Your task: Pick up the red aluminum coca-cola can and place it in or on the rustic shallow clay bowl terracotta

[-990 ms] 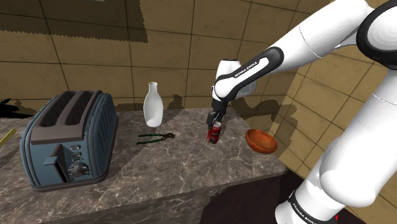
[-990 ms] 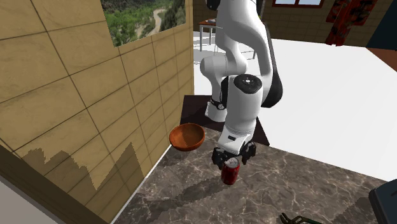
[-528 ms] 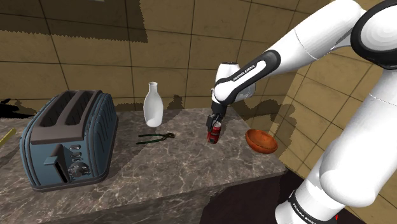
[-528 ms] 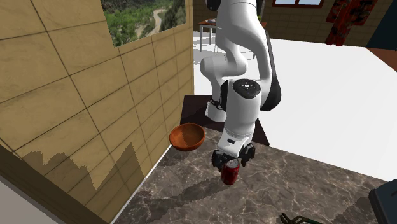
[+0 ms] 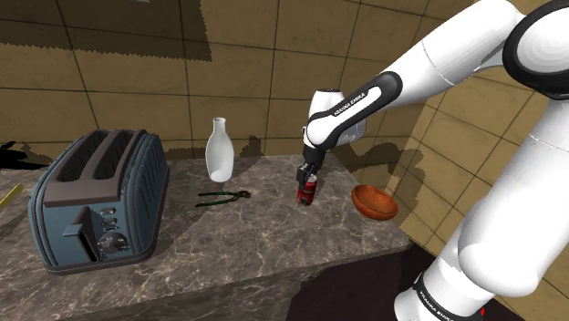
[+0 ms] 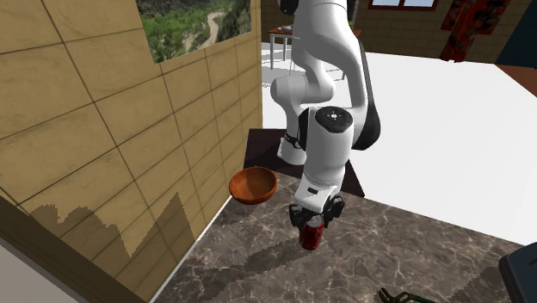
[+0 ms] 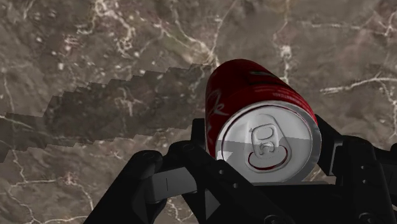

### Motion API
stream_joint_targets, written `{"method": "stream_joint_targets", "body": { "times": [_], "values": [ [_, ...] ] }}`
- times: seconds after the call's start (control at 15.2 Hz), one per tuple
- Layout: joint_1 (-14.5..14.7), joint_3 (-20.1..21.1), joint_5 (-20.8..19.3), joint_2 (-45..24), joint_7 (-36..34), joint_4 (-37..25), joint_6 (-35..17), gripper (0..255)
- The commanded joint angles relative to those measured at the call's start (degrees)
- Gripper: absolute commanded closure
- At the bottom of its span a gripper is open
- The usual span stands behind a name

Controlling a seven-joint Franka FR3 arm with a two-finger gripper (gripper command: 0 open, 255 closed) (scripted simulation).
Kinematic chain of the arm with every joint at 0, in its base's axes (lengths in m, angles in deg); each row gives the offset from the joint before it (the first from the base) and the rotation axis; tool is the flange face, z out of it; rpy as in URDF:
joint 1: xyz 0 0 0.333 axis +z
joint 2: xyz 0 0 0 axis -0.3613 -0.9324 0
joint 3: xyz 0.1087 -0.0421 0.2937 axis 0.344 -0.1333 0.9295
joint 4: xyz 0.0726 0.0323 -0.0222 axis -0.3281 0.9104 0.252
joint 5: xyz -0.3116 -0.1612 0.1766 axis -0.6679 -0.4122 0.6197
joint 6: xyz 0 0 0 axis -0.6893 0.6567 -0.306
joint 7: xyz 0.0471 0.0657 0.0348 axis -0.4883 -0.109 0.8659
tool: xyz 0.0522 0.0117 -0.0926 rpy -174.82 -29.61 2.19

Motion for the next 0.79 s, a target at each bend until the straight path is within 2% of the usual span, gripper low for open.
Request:
{"method": "stream_joint_targets", "body": {
  "times": [0.0, 0.2, 0.73],
  "values": [
    [0.0, 0.0, 0.0, -0.05, 0.0, 0.05, 0.0, 255],
    [0.0, 0.0, 0.0, -0.04, -0.01, 0.03, 0.02, 255],
    [-0.02, -0.02, -0.75, 4.71, -0.59, -1.7, 6.49, 255]
  ]
}}
